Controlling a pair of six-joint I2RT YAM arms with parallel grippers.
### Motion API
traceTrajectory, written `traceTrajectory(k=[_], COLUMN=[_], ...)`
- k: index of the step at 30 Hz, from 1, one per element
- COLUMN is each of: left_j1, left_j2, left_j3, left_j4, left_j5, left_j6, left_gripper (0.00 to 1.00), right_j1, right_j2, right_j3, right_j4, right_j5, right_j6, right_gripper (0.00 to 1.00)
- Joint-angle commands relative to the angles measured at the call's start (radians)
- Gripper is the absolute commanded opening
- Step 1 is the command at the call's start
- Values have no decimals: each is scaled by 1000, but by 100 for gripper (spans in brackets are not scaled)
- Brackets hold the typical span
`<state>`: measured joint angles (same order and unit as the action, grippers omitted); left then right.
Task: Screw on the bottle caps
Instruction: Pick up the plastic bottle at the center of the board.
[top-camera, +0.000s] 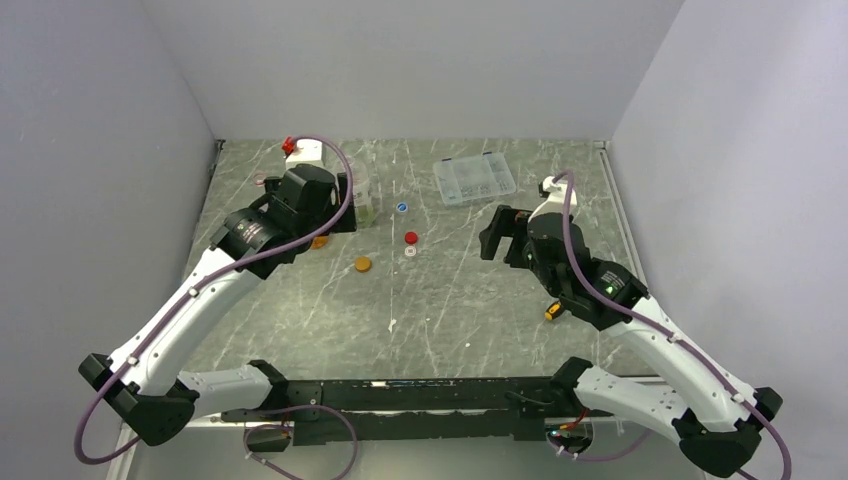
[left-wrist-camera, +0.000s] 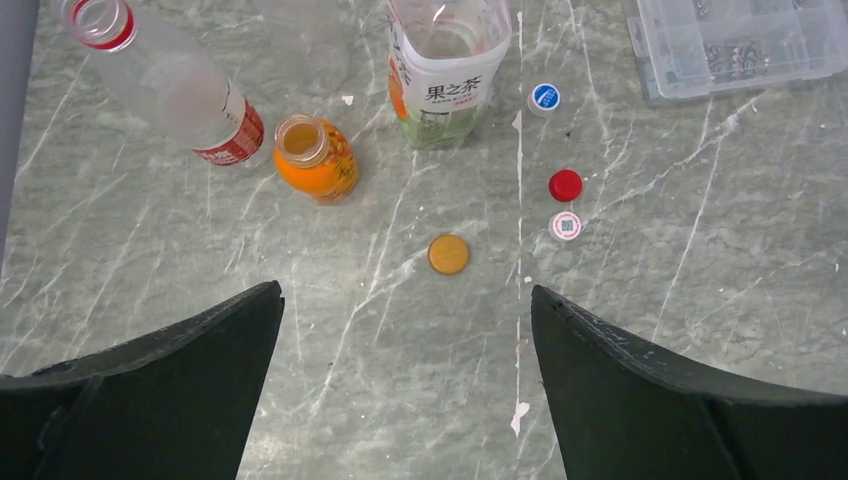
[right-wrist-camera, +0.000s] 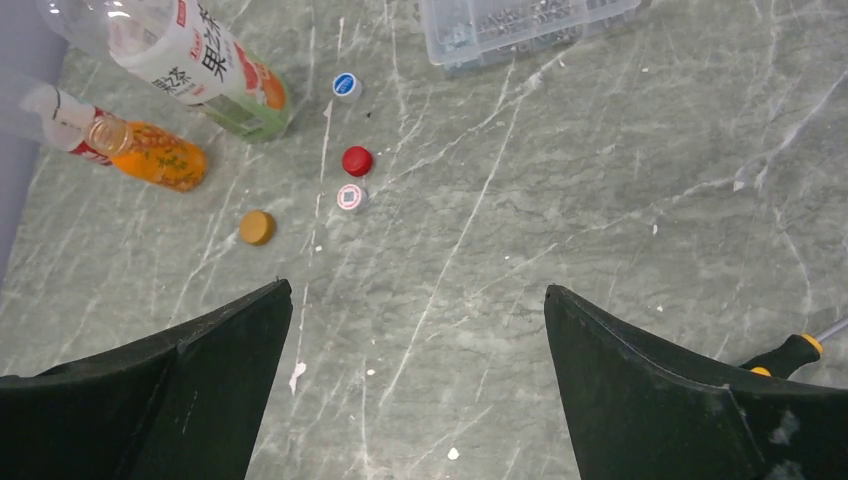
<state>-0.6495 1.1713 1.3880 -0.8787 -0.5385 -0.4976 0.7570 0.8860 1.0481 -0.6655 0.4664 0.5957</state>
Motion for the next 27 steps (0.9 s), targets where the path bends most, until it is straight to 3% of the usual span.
traceTrajectory(k=[1,15,21,27], left_j1=[-1,0,-1,20], left_j2=[-15,-13,5,25], left_j3=[53,32,12,-17], left_j4=[-91,-68,-61,97], left_j5=[-5,-21,-37,9], left_j6=[-38,-12,10,73], left_gripper=[99,99,99,99], right_j1=[2,2,1,2], right_j2=[-18,-7,36,138], right_j3=[47,101,111,114], right_j4=[-36,-60,-1,99], right_j5=[-2,77,-7,-108], right_j6=[26,3,-71,-128], right_gripper=[100,100,100,100])
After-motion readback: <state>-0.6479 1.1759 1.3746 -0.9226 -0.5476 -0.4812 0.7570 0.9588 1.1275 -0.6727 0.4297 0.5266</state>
